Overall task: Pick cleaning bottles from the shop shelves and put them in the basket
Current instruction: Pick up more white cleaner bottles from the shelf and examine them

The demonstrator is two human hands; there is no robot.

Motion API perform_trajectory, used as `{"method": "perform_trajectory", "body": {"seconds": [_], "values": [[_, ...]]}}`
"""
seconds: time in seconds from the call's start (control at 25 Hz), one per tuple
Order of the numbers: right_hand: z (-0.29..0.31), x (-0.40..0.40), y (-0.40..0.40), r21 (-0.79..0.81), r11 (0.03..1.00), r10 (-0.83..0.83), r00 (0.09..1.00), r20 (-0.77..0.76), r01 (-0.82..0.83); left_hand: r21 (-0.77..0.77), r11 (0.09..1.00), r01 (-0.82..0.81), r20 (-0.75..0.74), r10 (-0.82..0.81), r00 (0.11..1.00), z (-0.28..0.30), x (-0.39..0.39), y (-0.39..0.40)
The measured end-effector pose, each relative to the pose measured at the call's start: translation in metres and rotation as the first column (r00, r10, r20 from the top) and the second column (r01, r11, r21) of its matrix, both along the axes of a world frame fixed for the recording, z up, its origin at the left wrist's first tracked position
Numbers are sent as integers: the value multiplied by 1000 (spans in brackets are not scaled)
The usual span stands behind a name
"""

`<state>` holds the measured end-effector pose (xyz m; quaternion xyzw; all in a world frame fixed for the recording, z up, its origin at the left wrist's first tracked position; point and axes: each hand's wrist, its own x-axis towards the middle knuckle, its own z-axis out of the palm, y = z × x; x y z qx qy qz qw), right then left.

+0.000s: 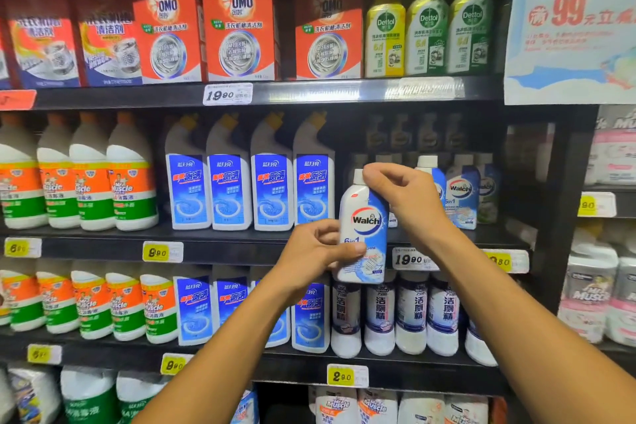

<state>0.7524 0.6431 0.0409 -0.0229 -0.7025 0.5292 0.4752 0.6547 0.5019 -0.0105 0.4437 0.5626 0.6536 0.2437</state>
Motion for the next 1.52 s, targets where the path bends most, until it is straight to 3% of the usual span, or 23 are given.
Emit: {"method": "perform_trajectory", "body": {"seconds": [0.2, 0.36, 0.4, 0.48, 0.52, 0.56, 0.72, 0.84, 0.92, 1.08, 1.2, 1.36, 1.52], "values": [[12, 16, 14, -126, 989, 77, 997, 6, -76, -51, 995, 81, -50, -84, 995, 21, 0, 7], [9, 23, 25, -191, 981, 21, 1000, -12, -23, -37, 998, -42, -156, 36, 987, 32, 13, 20], [7, 23, 28, -212, 977, 28, 1000, 9, -25, -37, 990, -134, -252, 120, 960, 34, 16, 23], [4, 21, 34, -294, 954, 68, 997, 35, -55, -18, 929, -369, -547, 300, 782, 38, 21, 25], [2, 21, 36, -327, 942, 87, 996, 35, -71, 8, 898, -440, -639, 343, 688, 40, 23, 24], [2, 20, 37, -338, 938, 98, 995, 33, -81, 22, 891, -454, -664, 352, 659, 41, 24, 23], [3, 19, 36, -273, 960, 83, 996, 45, -67, -27, 942, -334, -550, 265, 792, 43, 13, 21], [14, 20, 22, -195, 981, -11, 1000, 18, 14, -42, 996, -73, -283, 58, 957, 39, 2, 20], [24, 23, 9, -94, 994, -64, 997, -31, 61, -20, 995, 102, -146, -104, 984, 35, -6, 21], [35, 22, -13, 138, 972, -188, 982, -21, 189, 84, 961, 264, 18, -266, 964, 27, -14, 27], [35, 23, -7, 78, 982, -170, 985, -24, 171, 83, 964, 251, -14, -251, 968, 25, -14, 29], [22, 24, 13, -166, 985, -39, 999, -26, 34, 69, 998, 8, -191, 5, 982, 32, -5, 25], [12, 20, 17, -248, 968, 27, 997, -72, -44, 95, 980, -173, -388, 197, 900, 34, 1, 26]]}}
